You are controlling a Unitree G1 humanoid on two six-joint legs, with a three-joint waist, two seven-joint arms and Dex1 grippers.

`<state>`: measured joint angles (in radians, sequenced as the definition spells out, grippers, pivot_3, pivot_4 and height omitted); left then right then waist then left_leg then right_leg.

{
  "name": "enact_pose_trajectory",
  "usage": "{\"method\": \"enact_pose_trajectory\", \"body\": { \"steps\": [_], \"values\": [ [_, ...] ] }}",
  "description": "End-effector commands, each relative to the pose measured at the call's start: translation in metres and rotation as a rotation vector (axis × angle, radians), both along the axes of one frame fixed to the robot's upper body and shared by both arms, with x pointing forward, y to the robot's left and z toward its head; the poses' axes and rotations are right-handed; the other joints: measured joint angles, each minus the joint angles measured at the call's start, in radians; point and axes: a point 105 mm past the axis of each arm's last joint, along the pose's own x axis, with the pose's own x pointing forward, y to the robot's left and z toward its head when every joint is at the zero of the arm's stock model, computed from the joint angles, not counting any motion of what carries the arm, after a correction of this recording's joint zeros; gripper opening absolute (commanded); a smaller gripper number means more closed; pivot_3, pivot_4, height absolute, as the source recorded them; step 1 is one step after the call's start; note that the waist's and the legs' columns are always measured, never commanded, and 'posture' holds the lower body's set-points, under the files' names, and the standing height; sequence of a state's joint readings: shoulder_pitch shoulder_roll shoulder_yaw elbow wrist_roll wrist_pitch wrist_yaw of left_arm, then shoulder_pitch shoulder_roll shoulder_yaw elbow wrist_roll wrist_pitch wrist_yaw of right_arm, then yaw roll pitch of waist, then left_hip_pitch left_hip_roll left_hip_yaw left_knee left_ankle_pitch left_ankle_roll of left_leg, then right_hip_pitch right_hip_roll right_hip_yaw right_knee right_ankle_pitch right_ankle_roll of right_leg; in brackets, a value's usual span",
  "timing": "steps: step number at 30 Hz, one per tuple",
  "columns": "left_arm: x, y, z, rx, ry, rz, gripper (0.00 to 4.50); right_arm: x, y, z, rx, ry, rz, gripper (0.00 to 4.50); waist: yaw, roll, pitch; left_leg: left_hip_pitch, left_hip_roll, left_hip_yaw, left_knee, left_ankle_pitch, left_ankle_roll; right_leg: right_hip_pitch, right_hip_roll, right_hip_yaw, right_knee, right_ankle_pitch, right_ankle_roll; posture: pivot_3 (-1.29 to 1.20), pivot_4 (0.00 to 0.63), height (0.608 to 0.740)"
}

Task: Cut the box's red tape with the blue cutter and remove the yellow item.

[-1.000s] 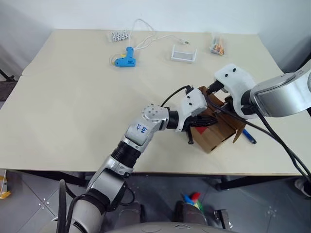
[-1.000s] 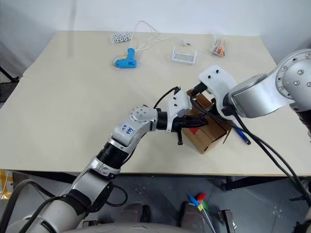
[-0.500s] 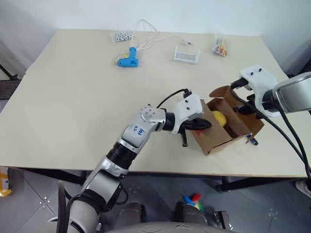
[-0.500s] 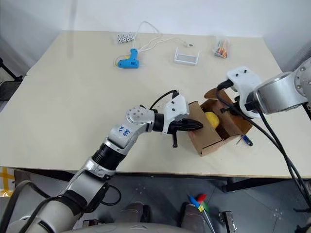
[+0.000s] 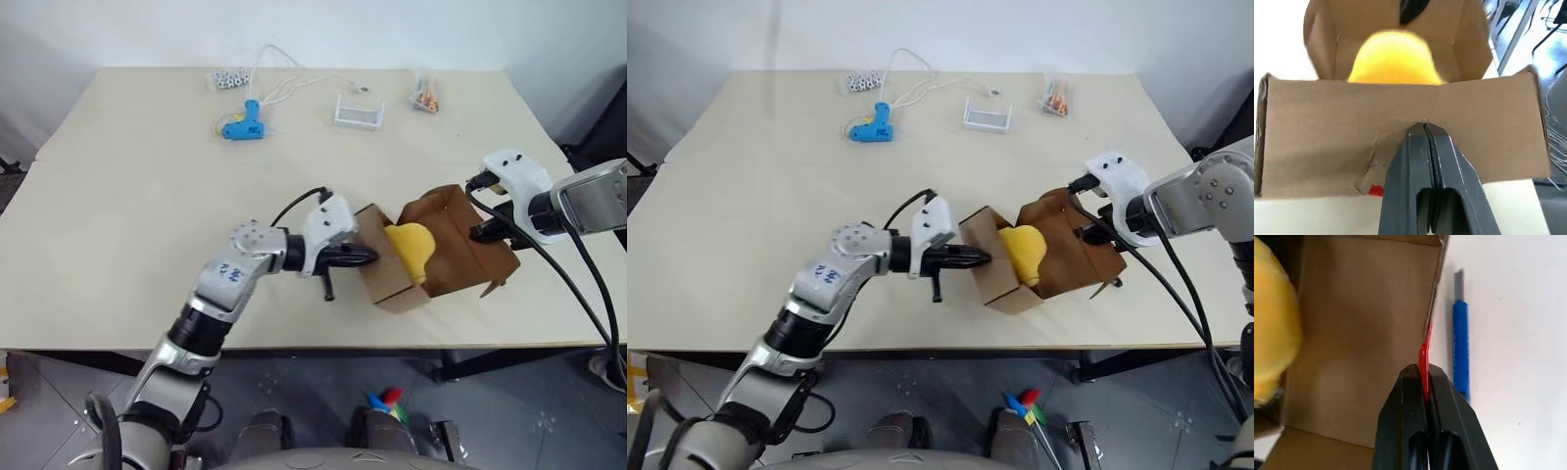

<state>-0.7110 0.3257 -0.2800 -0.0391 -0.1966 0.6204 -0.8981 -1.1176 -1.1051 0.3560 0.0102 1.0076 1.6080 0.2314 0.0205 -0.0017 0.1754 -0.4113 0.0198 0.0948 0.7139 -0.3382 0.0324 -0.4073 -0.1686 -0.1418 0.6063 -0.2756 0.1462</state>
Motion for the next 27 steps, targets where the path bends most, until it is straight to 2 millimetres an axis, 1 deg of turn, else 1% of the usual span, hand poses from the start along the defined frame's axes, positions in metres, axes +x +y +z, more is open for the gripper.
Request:
{"method": "enact_pose_trajectory", "body": {
  "steps": [1, 5, 7, 10, 14, 15, 16, 18, 21, 22, 23, 24, 25, 26, 27],
  "values": [
    [0.003, 0.011, -0.01, 0.014, 0.06, 0.064, 0.0, -0.007, 0.028, 0.003, 0.063, 0.004, 0.135, 0.02, 0.004, 0.0, 0.0, 0.001, 0.0, 0.0, 0.0, 0.0, 0.0, 0.0, 0.0, 0.002, 0.0, 0.0, 0.0, 0.0, 0.15, 0.74],
    [0.007, 0.014, 0.0, -0.024, 0.042, 0.085, 0.0, -0.006, 0.032, 0.003, 0.078, -0.007, 0.143, 0.02, 0.007, 0.0, 0.0, -0.001, -0.002, 0.0, 0.001, 0.0, 0.002, -0.002, 0.0, 0.008, -0.001, 0.0, 0.0, 0.0, 0.15, 0.74],
    [0.008, 0.018, 0.002, -0.029, 0.04, 0.106, 0.0, -0.008, 0.033, -0.001, 0.089, 0.001, 0.144, 0.02, 0.007, 0.0, 0.0, -0.003, -0.002, 0.0, 0.001, 0.0, 0.002, -0.004, 0.0, 0.008, -0.001, 0.0, 0.0, 0.0, 0.15, 0.74],
    [0.01, 0.025, -0.002, -0.002, 0.035, 0.133, 0.0, -0.009, 0.035, -0.006, 0.104, -0.001, 0.145, 0.02, 0.004, 0.0, 0.0, -0.003, -0.002, 0.001, 0.0, 0.0, 0.002, -0.004, 0.0, 0.007, -0.001, 0.0, 0.0, 0.0, 0.15, 0.74],
    [0.009, 0.042, -0.01, 0.046, 0.067, 0.162, 0.0, -0.014, 0.04, -0.015, 0.139, 0.009, 0.15, 0.02, 0.003, 0.0, 0.0, -0.002, -0.002, 0.007, -0.002, 0.0, 0.001, -0.005, 0.0, 0.006, 0.0, 0.0, 0.001, 0.0, 0.15, 0.74],
    [0.011, 0.048, -0.012, 0.065, 0.051, 0.175, 0.0, -0.017, 0.043, -0.015, 0.167, 0.007, 0.173, 0.22, 0.003, 0.0, 0.0, -0.002, -0.002, 0.008, -0.002, 0.0, 0.001, -0.005, 0.0, 0.006, 0.0, 0.0, 0.001, 0.0, 0.15, 0.74],
    [0.01, 0.056, -0.013, 0.084, 0.053, 0.173, 0.18, -0.019, 0.041, -0.015, 0.183, -0.005, 0.167, 0.45, 0.002, 0.0, 0.0, -0.002, -0.002, 0.009, -0.003, 0.0, 0.001, -0.005, 0.0, 0.007, 0.0, 0.0, 0.0, 0.0, 0.15, 0.74],
    [0.005, 0.07, -0.012, 0.085, 0.07, 0.163, 0.57, -0.016, 0.03, -0.01, 0.192, -0.086, 0.11, 0.98, 0.002, 0.0, 0.0, -0.001, -0.002, 0.009, -0.003, 0.0, 0.001, -0.005, 0.0, 0.007, 0.0, 0.0, 0.0, 0.0, 0.15, 0.74],
    [-0.001, 0.094, -0.01, 0.079, 0.087, 0.161, 1.4, -0.024, 0.018, 0.0, 0.231, -0.163, 0.113, 1.91, 0.005, 0.0, 0.001, -0.001, -0.001, 0.01, -0.005, 0.0, 0.001, -0.006, 0.0, 0.007, 0.0, 0.0, 0.001, 0.0, 0.15, 0.74],
    [-0.002, 0.109, -0.012, 0.082, 0.089, 0.185, 1.72, -0.03, 0.017, 0.007, 0.265, -0.207, 0.158, 2.27, 0.006, 0.0, 0.001, -0.001, -0.002, 0.01, -0.005, 0.0, 0.001, -0.006, 0.0, 0.007, 0.0, 0.0, 0.001, 0.0, 0.15, 0.74],
    [-0.001, 0.128, -0.017, 0.103, 0.083, 0.226, 1.96, -0.037, 0.013, 0.017, 0.285, -0.275, 0.214, 2.56, 0.009, 0.0, 0.001, -0.001, -0.002, 0.01, -0.005, 0.0, 0.001, -0.006, 0.0, 0.007, 0.0, 0.0, 0.001, 0.0, 0.15, 0.74],
    [-0.003, 0.146, -0.022, 0.126, 0.074, 0.254, 2.3, -0.044, 0.01, 0.026, 0.275, -0.357, 0.293, 2.91, 0.008, 0.0, 0.001, -0.001, -0.002, 0.009, -0.006, 0.0, 0.001, -0.006, 0.0, 0.007, -0.002, 0.0, 0.001, 0.0, 0.15, 0.74],
    [-0.003, 0.169, -0.023, 0.133, 0.026, 0.307, 2.58, -0.052, 0.002, 0.03, 0.262, -0.408, 0.366, 3.23, 0.007, 0.0, 0.001, -0.001, -0.002, 0.009, -0.008, 0.0, 0.001, -0.006, 0.0, 0.007, -0.002, 0.0, 0.001, 0.0, 0.15, 0.74],
    [-0.003, 0.192, -0.018, 0.097, -0.03, 0.361, 2.9, -0.061, -0.007, 0.029, 0.265, -0.416, 0.43, 3.59, 0.006, 0.0, 0.001, 0.001, -0.003, 0.01, -0.011, 0.0, 0.001, -0.005, 0.0, 0.007, -0.004, 0.0, 0.001, 0.0, 0.15, 0.74],
    [-0.006, 0.211, -0.014, 0.053, -0.063, 0.401, 3.19, -0.069, -0.015, 0.031, 0.245, -0.461, 0.513, 3.92, 0.006, 0.0, 0.001, 0.005, -0.003, 0.012, -0.015, 0.0, 0.001, -0.003, 0.0, 0.008, -0.007, 0.001, 0.002, 0.0, 0.15, 0.74]
  ]
}}
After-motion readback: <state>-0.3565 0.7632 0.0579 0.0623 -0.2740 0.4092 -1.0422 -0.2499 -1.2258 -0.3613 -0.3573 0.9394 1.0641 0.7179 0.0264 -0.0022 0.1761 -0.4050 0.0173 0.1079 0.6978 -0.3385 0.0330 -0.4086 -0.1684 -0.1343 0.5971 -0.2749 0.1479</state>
